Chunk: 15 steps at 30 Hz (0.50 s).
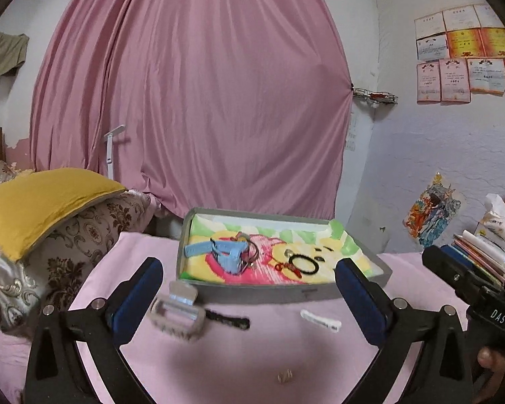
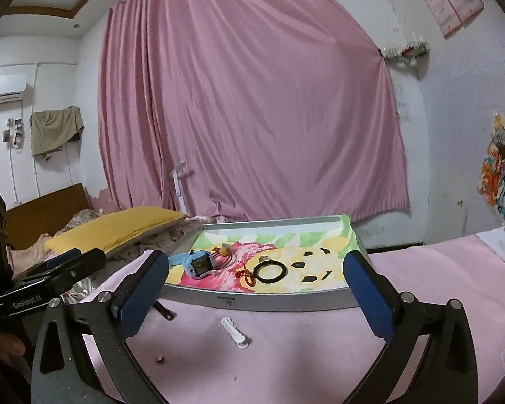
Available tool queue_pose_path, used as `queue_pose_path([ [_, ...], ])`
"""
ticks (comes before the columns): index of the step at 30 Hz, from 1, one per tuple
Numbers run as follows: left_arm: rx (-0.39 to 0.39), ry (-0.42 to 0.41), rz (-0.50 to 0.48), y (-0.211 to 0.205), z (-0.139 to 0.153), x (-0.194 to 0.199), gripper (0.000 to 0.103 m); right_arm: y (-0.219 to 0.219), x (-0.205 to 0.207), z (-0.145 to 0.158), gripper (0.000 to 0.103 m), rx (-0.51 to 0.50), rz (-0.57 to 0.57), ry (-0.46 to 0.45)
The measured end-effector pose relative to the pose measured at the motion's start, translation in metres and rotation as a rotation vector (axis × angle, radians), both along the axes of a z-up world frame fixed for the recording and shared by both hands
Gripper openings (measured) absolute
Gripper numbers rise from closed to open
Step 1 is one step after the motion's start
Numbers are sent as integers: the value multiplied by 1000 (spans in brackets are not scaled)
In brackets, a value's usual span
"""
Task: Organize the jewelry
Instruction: 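Move both tools toward the remaining gold earring and white hair clip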
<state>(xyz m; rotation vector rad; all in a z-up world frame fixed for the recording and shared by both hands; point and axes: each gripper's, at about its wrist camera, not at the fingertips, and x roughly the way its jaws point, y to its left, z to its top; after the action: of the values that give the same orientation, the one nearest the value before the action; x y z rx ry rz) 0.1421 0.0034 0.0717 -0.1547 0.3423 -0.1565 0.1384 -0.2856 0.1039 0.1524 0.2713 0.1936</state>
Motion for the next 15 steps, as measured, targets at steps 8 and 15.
queue_pose_path([
  [8,-5,47,11,1,-23,-23,103,2,-18,-10,102,-72,23,26],
  [15,-14,179,-50,-1,-46,-17,103,2,-4,-23,102,-132,76,165],
])
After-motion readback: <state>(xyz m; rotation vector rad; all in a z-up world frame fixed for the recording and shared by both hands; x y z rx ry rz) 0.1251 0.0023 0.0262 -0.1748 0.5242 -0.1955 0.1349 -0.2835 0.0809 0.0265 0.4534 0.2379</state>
